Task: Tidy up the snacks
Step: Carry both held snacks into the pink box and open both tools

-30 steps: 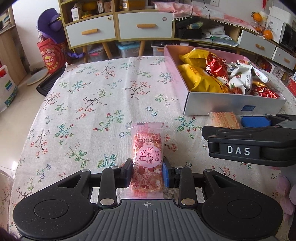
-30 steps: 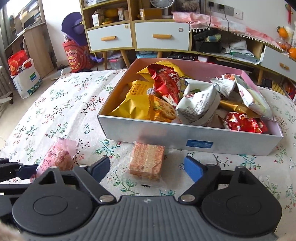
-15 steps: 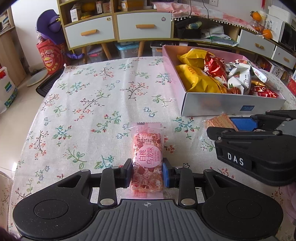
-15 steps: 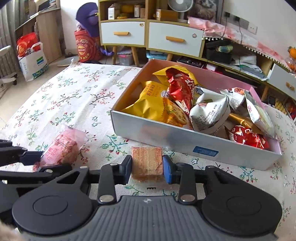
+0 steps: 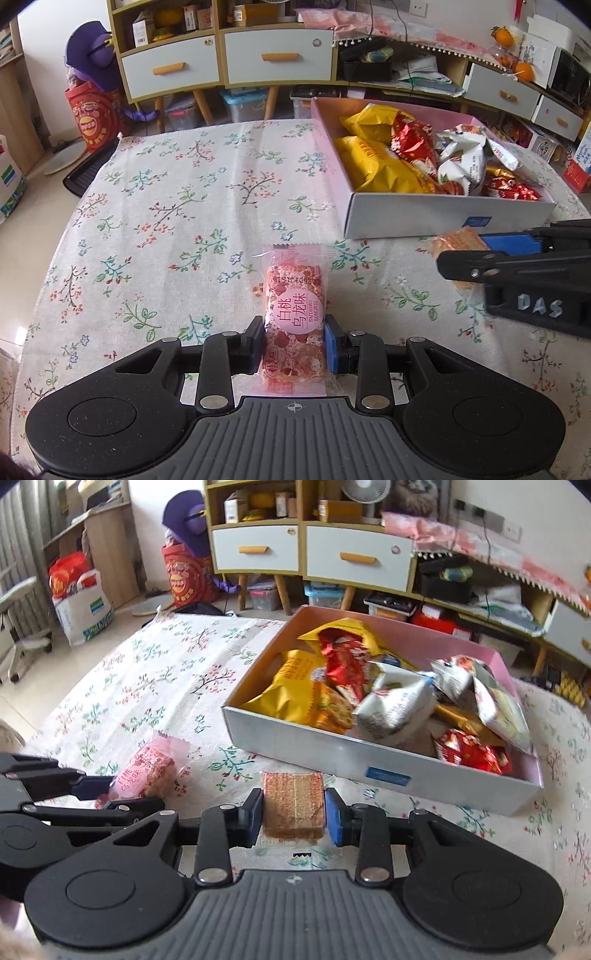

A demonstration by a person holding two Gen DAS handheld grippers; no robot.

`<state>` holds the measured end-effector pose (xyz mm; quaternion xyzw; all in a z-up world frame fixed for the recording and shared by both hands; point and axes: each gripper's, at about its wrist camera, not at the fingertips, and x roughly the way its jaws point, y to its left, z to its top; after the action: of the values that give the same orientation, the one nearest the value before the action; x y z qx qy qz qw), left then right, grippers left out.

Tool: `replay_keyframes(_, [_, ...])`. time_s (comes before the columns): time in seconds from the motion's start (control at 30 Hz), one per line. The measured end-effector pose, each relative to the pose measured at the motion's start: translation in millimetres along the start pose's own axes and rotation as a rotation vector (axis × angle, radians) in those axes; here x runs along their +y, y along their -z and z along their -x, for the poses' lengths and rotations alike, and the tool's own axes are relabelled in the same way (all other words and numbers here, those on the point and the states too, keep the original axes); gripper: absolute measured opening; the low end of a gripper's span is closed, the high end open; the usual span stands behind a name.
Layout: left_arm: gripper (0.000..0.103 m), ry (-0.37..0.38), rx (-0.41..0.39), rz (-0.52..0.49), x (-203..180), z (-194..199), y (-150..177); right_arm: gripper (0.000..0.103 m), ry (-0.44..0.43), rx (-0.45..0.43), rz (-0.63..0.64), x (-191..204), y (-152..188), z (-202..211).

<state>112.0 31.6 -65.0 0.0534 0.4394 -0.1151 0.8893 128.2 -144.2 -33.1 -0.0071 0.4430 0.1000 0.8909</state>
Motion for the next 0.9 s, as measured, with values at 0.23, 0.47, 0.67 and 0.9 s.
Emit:
replay_keyframes(0.23, [0.030,0.032,-0.030,0.003,-7,10,-4,0.032,-0.035,-0.003,-0.089,-24,1,13])
replay_keyframes(0.47, [0.030,0.078,-0.088,0.012,-17,25,-17,0.032,-0.035,-0.025,-0.115,-39,-2,28])
replay_keyframes(0.67, [0.030,0.090,-0.132,-0.004,-27,27,-45,0.032,-0.014,-0.080,-0.129,-51,-17,39])
replay_keyframes(0.9, [0.030,0.104,-0.159,0.004,-37,8,-91,0.032,0.016,-0.130,-0.134,-64,-45,31])
